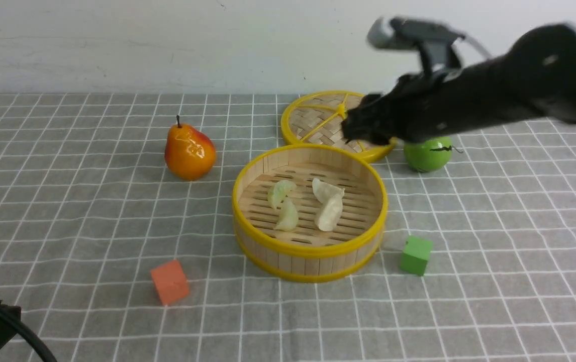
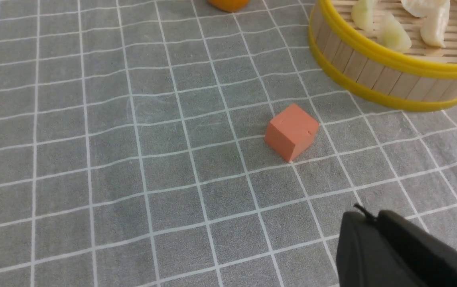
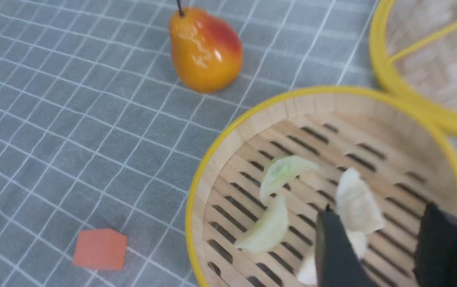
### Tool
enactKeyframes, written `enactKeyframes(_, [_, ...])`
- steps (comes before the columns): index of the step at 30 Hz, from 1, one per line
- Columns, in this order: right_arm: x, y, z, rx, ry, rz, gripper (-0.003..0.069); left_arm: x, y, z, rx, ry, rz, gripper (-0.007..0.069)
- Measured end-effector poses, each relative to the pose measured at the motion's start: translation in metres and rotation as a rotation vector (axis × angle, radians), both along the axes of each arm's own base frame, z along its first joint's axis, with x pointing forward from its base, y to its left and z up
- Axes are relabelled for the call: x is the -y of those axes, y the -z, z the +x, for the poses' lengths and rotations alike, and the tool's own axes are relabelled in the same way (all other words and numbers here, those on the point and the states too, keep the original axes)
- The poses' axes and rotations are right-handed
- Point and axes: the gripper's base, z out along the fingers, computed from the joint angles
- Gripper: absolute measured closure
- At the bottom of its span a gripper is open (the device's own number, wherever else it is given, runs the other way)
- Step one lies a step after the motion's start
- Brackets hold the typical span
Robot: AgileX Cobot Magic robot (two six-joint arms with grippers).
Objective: Put the dumplings into the steamer on the table with the grey tablecloth.
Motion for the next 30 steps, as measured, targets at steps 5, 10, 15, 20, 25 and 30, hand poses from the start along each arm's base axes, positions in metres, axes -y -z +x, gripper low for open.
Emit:
enactKeyframes(5, [0.042,-0.081,-0.082,0.197,-0.026,-0.085,0.0634,0.0,0.0,0.0,-0.001,0.0,0.001,0.0587])
enactKeyframes(10, [0.073,-0.099,-0.177,0.371,0.001,-0.075,0.0678,0.0,0.0,0.0,-0.001,0.0,0.001,0.0587])
enactKeyframes(15, [0.103,-0.038,-0.245,0.563,0.114,-0.08,0.0674,0.0,0.0,0.0,-0.001,0.0,0.001,0.0586])
enactKeyframes(20, [0.122,0.053,-0.274,0.715,0.203,-0.156,0.0673,0.0,0.0,0.0,-0.001,0.0,0.001,0.0578])
enactKeyframes(25, [0.133,0.128,-0.287,0.958,0.318,-0.122,0.067,0.0,0.001,0.0,-0.005,0.0,-0.004,0.0572])
enactKeyframes(30, [0.142,0.102,-0.293,1.185,0.462,0.01,0.0664,-0.001,0.003,-0.001,-0.023,-0.005,0.009,0.0568])
